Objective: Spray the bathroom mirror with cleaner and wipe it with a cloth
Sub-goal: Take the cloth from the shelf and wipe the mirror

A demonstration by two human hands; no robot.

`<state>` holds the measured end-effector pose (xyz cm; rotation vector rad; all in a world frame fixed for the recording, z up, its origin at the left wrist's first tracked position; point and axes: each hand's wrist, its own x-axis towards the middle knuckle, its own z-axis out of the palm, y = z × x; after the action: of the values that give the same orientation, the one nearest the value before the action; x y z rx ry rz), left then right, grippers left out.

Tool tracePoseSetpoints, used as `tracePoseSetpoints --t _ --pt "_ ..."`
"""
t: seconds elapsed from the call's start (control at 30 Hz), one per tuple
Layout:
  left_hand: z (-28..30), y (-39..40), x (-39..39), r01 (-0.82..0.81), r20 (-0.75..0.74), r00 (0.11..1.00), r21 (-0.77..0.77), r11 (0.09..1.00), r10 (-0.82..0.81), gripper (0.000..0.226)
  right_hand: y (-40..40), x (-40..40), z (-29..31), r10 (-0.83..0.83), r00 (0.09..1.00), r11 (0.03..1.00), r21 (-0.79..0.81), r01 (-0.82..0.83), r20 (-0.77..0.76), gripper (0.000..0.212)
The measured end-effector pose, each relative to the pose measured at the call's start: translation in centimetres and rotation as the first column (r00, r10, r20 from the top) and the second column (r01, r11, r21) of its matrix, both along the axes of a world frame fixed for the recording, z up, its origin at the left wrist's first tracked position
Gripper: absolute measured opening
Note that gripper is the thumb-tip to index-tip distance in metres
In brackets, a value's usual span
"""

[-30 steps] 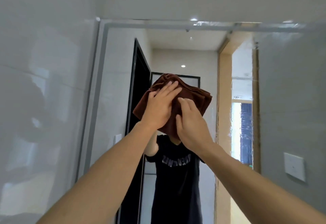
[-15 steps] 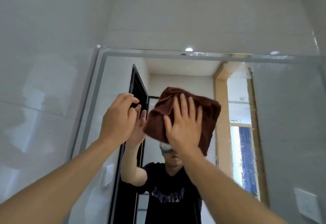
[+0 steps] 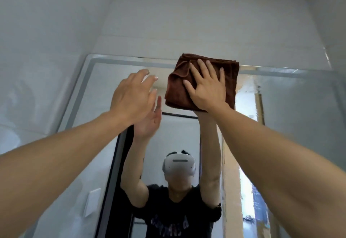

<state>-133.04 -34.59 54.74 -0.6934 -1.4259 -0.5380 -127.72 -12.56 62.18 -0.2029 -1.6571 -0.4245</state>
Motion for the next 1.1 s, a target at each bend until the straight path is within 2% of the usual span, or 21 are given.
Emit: tracePoseSetpoints --t 0.13,0.23,0.3,0.43,0.53,0.63,0.77,0.87,0.97,1.03,1.1 --pt "-1.0 1.5 1.6 -0.002 -0.069 0.998 -0.088 0.996 -0.004 0.037 5.7 3.4 1.6 -0.034 0.994 0.979 -0.202 0.013 -0.103 0.068" --pt "-1.6 0.5 1.5 -0.06 -0.13 0.991 -0.134 0.989 0.042 0.037 5.9 3.4 2.1 -0.042 0.991 0.972 -0.233 0.012 -0.126 0.067" --pt "-1.2 -0.1 1.4 -0.086 -0.147 0.987 -0.105 0.991 0.07 0.037 4.2 2.3 2.0 -0.021 0.995 0.988 -0.151 0.007 -0.096 0.066" --pt "-0.4 1.4 1.9 -0.083 -0.085 0.993 -0.058 0.995 0.078 0.037 0.6 0.1 0.1 -0.009 0.998 0.991 0.134 0.0 0.064 0.064" --pt "-0.1 3.7 2.9 -0.079 -0.076 0.994 -0.084 0.993 0.073 0.038 2.5 1.4 -0.6 -0.005 0.995 0.986 0.164 -0.012 0.101 0.062" --pt "-0.7 6.4 4.6 -0.079 -0.108 0.992 -0.13 0.988 0.065 0.037 8.4 5.1 -0.1 -0.021 0.999 0.996 0.082 0.018 0.041 0.062" --pt "-2.4 10.1 6.7 -0.022 -0.113 0.994 -0.19 0.982 0.0 0.038 18.3 11.5 -0.4 -0.084 0.996 0.991 -0.109 0.08 -0.034 0.065" --pt "-3.3 10.7 7.3 0.003 -0.132 0.99 -0.302 0.953 -0.045 0.052 23.7 15.0 -1.2 -0.112 0.99 0.96 -0.267 0.084 -0.091 0.067" --pt "-3.1 10.0 7.1 -0.031 -0.161 0.987 -0.34 0.94 -0.026 0.054 24.9 15.5 -1.4 -0.137 0.984 0.935 -0.342 0.089 -0.117 0.066" --pt "-2.9 9.5 7.1 -0.029 -0.146 0.989 -0.277 0.961 -0.012 0.046 23.1 14.4 -1.3 -0.114 0.985 0.935 -0.349 0.063 -0.127 0.064" --pt "-2.5 9.7 7.2 0.004 -0.074 0.997 -0.186 0.982 -0.019 0.043 20.3 12.8 -1.2 -0.106 0.987 0.957 -0.282 0.067 -0.123 0.063"
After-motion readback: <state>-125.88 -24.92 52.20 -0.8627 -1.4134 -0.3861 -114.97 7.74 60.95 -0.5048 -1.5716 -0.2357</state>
